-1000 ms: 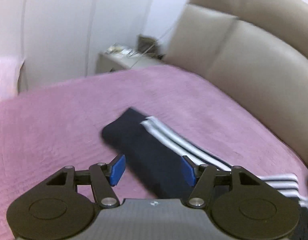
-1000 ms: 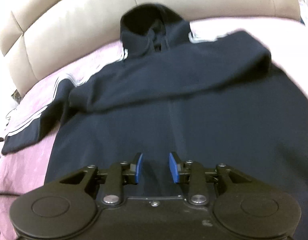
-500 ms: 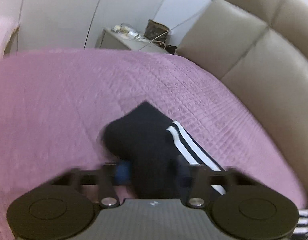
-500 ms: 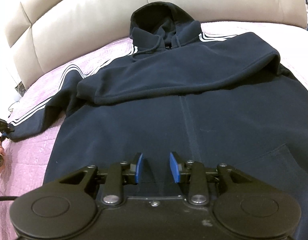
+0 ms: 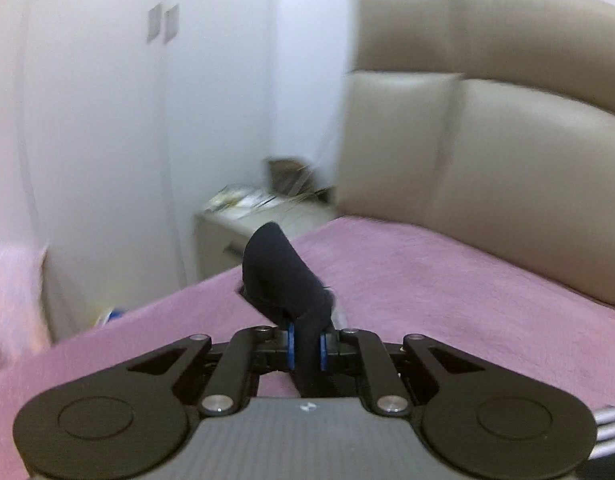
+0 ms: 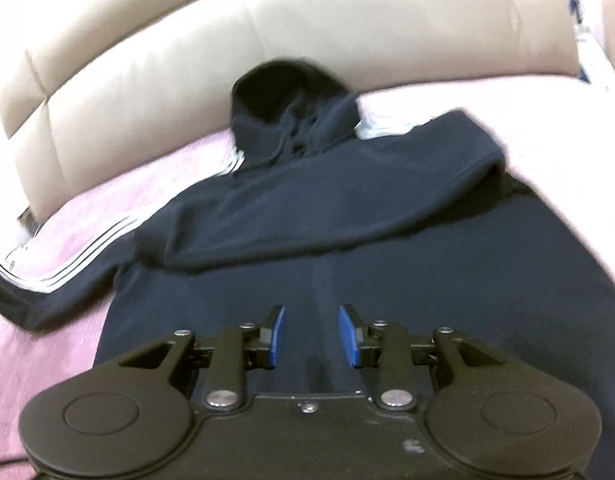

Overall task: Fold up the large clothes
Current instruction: 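Carry the cuff with the left tool across the body and release it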

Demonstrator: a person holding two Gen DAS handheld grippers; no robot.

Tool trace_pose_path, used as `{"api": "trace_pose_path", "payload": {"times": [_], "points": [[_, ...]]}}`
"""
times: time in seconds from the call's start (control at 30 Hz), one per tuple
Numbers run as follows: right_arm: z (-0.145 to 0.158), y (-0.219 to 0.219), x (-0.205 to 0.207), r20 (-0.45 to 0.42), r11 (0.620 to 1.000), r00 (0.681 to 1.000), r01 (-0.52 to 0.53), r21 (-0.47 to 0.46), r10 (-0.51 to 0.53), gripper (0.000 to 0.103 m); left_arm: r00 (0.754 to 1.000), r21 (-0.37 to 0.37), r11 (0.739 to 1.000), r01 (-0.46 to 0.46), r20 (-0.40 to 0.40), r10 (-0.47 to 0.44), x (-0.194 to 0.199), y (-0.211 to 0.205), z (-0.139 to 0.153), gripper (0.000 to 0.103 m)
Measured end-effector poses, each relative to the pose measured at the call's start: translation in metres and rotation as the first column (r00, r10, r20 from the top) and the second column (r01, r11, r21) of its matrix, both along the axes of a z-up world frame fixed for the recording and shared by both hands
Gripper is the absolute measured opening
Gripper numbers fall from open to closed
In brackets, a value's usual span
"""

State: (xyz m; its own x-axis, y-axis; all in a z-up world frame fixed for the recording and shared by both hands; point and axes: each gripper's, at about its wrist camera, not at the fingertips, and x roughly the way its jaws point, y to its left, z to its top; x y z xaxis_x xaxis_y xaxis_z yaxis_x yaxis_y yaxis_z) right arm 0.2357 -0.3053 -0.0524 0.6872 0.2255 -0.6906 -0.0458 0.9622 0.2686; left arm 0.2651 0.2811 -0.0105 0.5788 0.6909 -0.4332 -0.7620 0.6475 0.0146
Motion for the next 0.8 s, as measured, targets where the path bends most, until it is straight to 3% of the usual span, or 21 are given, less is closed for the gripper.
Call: {"api": "trace_pose_path", "payload": {"times": [0.1,0.2,0.23,0.33,0.43,0.53,0.6,0.67,0.7,0.8], "points": [[0.012,-0.017,-0.001,0.049,0.998,0.997,0.061,-0.028,-0.059,0.040,0.985,0.046,0.986,0.160,0.061,-0.162,0.018,-0.065,0.024,0.012],[0.024,-0.034,0.000,0.076,0.990,0.989,0.131,-0.053,-0.127,0.040,0.917,0.071,0.925,0.372,0.129,-0.378,0.035,-0.146,0.050,0.012],[0.028,-0.039,0.000,0.085,0.988,0.986,0.148,-0.047,-0.143,0.040,0.878,0.076,0.890,0.449,0.143,-0.456,0.039,-0.176,0.057,0.012],[0.040,-0.050,-0.001,0.120,0.980,0.977,0.185,-0.068,-0.176,0.040,0.725,0.069,0.747,0.661,0.197,-0.660,0.056,-0.271,0.067,0.012],[0.048,-0.061,0.000,0.151,0.972,0.969,0.212,-0.102,-0.196,0.040,0.597,0.002,0.617,0.787,0.247,-0.763,0.079,-0.351,0.058,0.012],[0.045,-0.075,0.001,0.152,0.963,0.963,0.240,-0.122,-0.221,0.040,0.528,-0.049,0.534,0.844,0.252,-0.811,0.102,-0.419,0.037,0.012],[0.038,-0.085,0.007,0.129,0.960,0.965,0.247,-0.133,-0.230,0.040,0.500,-0.096,0.491,0.866,0.223,-0.837,0.116,-0.455,0.017,0.017],[0.026,-0.094,0.017,0.090,0.962,0.970,0.236,-0.134,-0.225,0.040,0.463,-0.167,0.436,0.884,0.182,-0.868,0.128,-0.480,-0.012,0.041],[0.021,-0.097,0.022,0.072,0.965,0.972,0.230,-0.130,-0.222,0.040,0.444,-0.202,0.411,0.889,0.159,-0.882,0.134,-0.486,-0.022,0.058],[0.009,-0.100,0.048,0.005,0.981,0.983,0.182,-0.066,-0.182,0.050,0.430,-0.269,0.386,0.882,0.131,-0.893,0.128,-0.466,-0.053,0.060]]}}
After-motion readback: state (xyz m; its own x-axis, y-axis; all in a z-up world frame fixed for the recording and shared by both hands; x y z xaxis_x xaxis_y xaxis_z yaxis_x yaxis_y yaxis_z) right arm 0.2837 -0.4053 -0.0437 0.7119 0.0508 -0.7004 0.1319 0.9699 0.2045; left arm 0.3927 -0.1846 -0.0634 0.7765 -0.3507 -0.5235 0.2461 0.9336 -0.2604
